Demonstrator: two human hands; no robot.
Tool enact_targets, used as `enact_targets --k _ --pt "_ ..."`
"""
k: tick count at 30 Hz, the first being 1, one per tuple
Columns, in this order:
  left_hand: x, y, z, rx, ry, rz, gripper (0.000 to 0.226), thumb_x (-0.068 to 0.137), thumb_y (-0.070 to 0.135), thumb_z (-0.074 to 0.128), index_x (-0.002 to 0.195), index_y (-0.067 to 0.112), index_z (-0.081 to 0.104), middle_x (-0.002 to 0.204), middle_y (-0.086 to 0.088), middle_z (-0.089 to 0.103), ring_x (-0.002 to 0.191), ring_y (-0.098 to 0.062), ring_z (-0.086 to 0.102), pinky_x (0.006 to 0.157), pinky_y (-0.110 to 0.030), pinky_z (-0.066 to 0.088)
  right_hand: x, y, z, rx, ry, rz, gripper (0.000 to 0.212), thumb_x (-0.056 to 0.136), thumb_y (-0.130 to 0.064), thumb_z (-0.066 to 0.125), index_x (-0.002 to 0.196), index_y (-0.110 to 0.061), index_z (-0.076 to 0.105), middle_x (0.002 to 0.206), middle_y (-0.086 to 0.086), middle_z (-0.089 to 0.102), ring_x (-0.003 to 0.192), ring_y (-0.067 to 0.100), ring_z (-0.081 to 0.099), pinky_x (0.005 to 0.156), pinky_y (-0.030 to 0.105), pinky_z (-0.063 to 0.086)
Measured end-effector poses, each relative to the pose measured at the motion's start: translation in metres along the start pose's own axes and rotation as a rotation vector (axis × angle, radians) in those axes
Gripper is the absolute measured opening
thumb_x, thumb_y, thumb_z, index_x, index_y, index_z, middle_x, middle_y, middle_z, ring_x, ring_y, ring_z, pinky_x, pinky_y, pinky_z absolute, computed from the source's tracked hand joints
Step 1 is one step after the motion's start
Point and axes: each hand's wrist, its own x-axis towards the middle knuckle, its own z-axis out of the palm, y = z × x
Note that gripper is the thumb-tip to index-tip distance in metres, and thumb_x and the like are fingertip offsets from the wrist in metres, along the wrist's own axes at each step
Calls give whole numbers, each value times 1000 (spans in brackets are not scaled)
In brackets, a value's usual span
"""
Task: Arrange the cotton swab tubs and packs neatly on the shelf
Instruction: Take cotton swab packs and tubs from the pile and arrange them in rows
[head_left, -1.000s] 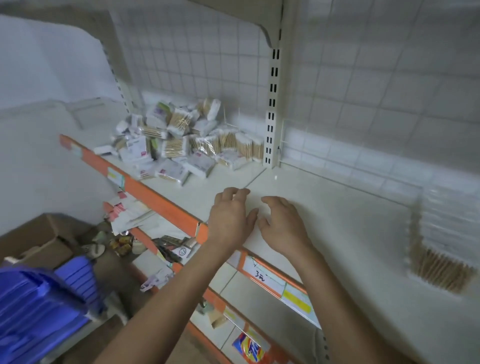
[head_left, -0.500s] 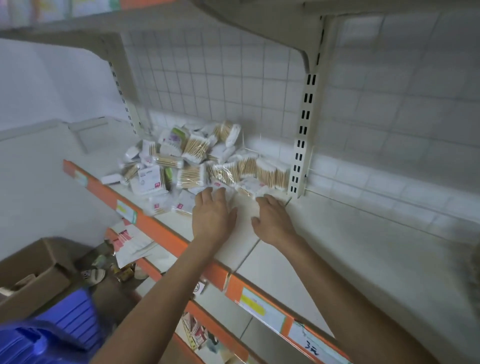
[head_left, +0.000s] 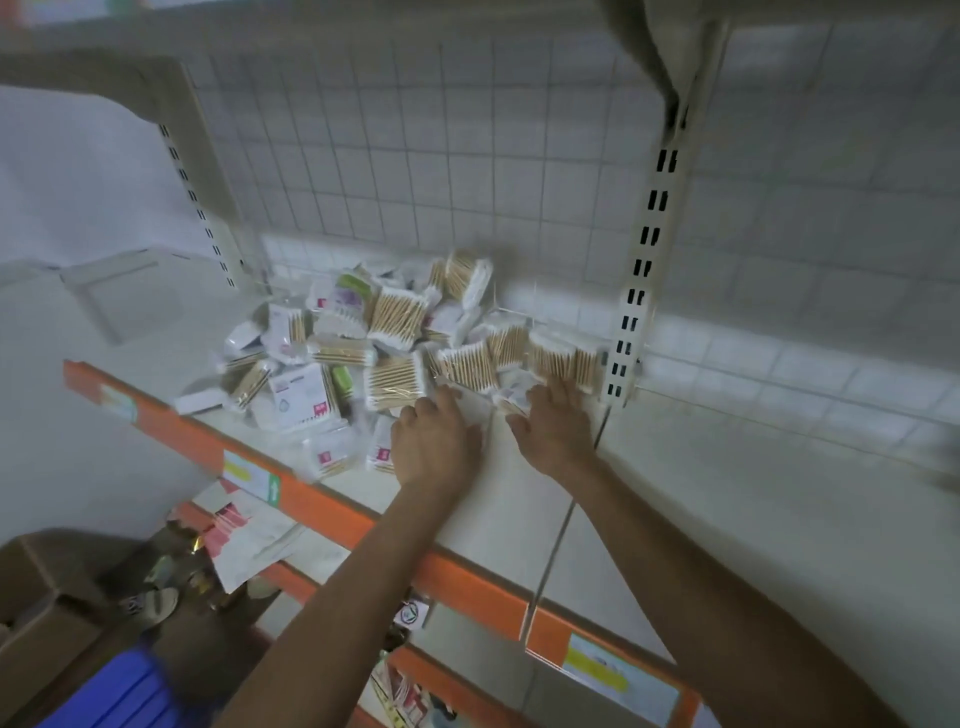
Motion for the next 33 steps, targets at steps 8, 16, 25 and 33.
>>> enact_targets --k 8,16,25,33 --pt "-7 6 -1 -415 6 42 53 88 24 60 135 12 39 135 -13 35 100 -35 57 76 -40 46 -18 2 -7 77 59 143 59 88 -39 59 130 -5 37 129 18 43 119 34 42 98 40 36" --pt "-22 26 0 -798 -14 2 62 71 11 76 128 12 52 122 -10 51 108 -25 53 82 -26 42 -67 31 -38 454 141 328 60 69 -23 74 122 -13 47 118 7 38 113 22 39 87 24 39" --pt "-68 85 -6 -1125 -159 16 42 82 16 68 120 20 52 107 9 57 97 -8 52 86 -29 46 -154 77 -81 686 423 409 57 70 -24 76 123 -29 57 108 6 62 95 21 61 77 31 53" --pt "-116 162 0 -1155 -323 72 40 83 19 66 120 23 50 103 6 58 98 -17 60 88 -43 53 -228 142 -112 708 571 551 61 77 -13 73 130 -20 44 120 0 51 95 13 57 84 27 44"
